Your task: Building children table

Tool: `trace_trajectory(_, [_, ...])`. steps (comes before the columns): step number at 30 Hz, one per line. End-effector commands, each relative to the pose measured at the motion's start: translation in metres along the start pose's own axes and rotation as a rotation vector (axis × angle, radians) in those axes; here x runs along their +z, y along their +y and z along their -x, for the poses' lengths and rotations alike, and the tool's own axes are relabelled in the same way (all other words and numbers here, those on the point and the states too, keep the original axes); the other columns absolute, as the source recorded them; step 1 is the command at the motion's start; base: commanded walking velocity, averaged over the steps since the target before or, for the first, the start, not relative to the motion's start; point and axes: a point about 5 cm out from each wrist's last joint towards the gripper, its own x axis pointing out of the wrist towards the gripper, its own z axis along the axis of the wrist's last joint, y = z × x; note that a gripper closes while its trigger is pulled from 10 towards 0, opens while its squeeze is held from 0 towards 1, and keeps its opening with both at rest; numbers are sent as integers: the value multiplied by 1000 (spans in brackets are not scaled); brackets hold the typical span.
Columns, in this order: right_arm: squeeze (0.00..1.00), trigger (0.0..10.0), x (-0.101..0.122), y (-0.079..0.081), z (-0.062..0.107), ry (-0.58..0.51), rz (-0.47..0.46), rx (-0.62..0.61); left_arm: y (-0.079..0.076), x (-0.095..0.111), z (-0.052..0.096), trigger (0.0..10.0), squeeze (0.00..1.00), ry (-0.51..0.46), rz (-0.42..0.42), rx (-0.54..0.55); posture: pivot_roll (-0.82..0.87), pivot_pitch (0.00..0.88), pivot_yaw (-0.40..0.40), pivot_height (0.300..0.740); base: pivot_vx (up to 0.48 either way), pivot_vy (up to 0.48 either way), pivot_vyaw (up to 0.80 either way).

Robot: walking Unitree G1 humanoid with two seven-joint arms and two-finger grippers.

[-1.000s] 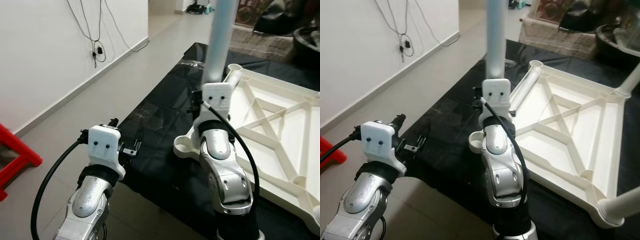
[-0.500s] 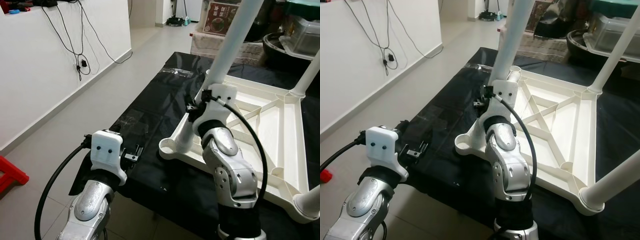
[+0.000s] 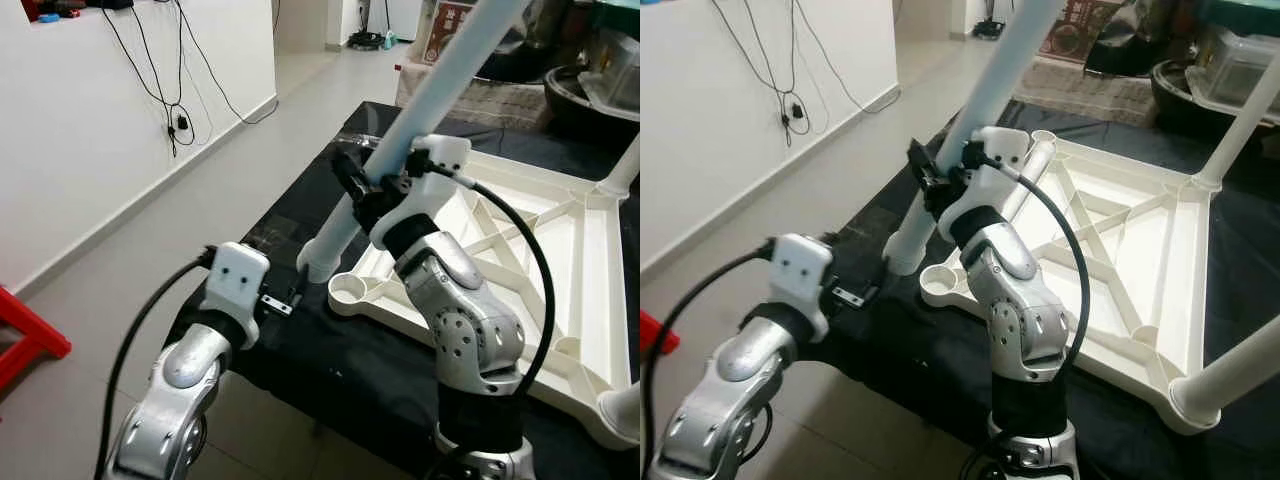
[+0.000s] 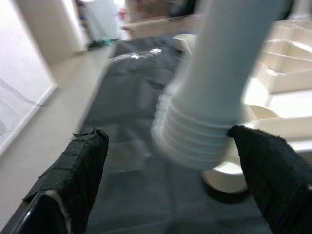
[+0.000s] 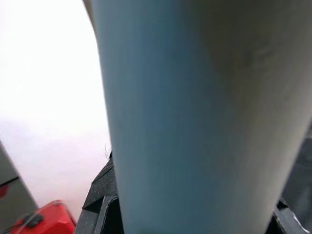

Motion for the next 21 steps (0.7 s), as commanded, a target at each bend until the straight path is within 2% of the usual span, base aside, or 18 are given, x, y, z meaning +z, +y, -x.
trace_trajectory(1, [0, 10000, 0, 24, -3, -20, -73, 89, -3, -9, -5, 10000, 0, 25, -16, -42, 78, 20, -14, 740, 0, 0, 0])
trace_trajectory(2, [0, 10000, 0, 24, -3, -20, -73, 89, -3, -9, -5, 10000, 0, 25, -16, -42, 78, 20, -14, 740, 0, 0, 0])
trace_trajectory(3, [0, 10000, -2, 29, -1, -14, -84, 121, -6, -13, -11, 10000, 0, 36, -20, -79, 76, 17, -11, 740, 0, 0, 0])
trace_trajectory(10, [0, 10000, -4, 35, 1, -2, -96, 161, -9, -16, -18, 10000, 0, 37, -33, -135, 74, 13, -13, 740, 0, 0, 0])
trace_trajectory(18, [0, 10000, -10, 39, 5, 23, -104, 192, -9, -11, -28, 10000, 0, 9, -86, -179, 73, 13, -12, 740, 0, 0, 0])
trace_trajectory(20, [0, 10000, -17, 39, 8, 53, -87, 200, -15, -8, -31, 10000, 0, -16, -115, -245, 76, 16, -14, 740, 0, 0, 0])
trace_trajectory(21, [0, 10000, -17, 39, 8, 53, -87, 200, -15, -8, -31, 10000, 0, -16, -115, -245, 76, 16, -14, 740, 0, 0, 0])
